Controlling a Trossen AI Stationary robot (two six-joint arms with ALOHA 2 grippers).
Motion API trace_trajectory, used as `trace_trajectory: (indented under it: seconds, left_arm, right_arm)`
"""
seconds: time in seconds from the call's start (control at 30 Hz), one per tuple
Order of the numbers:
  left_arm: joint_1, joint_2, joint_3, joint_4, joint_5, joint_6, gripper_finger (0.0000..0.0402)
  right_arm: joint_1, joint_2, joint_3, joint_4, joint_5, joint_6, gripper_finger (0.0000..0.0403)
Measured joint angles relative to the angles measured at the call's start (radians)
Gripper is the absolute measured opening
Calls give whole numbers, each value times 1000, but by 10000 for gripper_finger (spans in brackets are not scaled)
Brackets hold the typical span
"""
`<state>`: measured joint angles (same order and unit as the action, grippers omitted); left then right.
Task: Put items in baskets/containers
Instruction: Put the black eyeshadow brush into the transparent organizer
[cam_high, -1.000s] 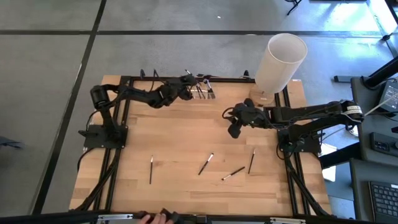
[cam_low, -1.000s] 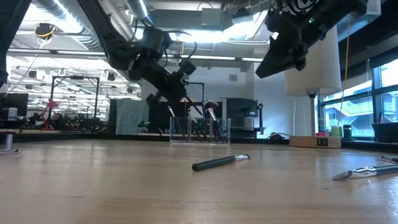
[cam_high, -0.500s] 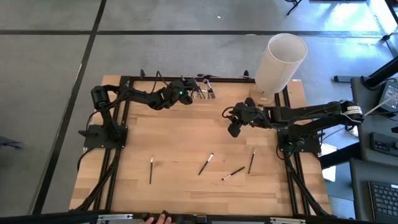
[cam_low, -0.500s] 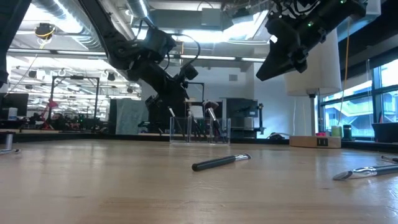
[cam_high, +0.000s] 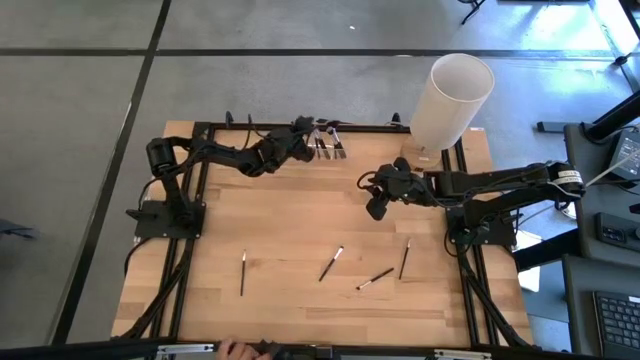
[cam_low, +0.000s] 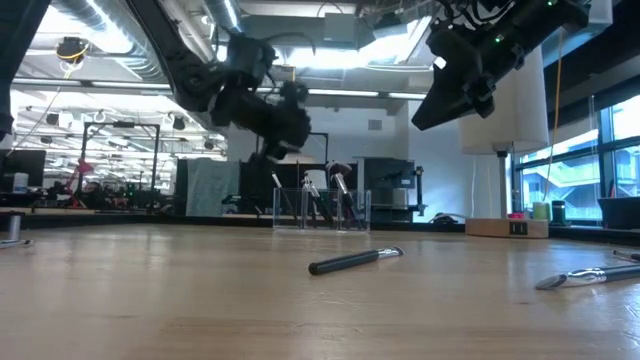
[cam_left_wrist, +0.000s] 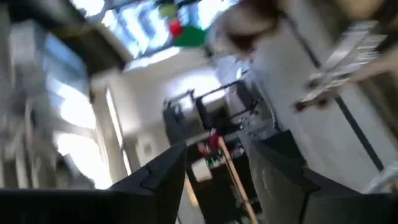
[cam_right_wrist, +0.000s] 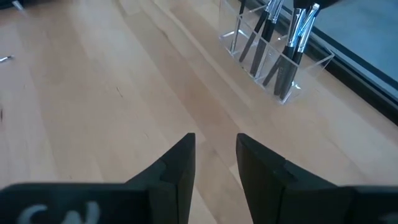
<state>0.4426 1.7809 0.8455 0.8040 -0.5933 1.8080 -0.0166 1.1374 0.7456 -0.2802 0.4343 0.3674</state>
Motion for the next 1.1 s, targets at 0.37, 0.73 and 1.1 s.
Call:
trace_trajectory:
  seconds: [0.37,0.73,1.1]
  left_arm:
    - [-148,-52,0,-62,-351,-418,175]
    - [-447,-52,0,-746,-151,-1569,158]
    - [-582,-51,0,-750,306,-2240,150]
  right_arm:
    - [0,0,0,1,0,44,117]
    - [2,0,0,1,0,51,117]
    - [2,1,0,-1,16,48,117]
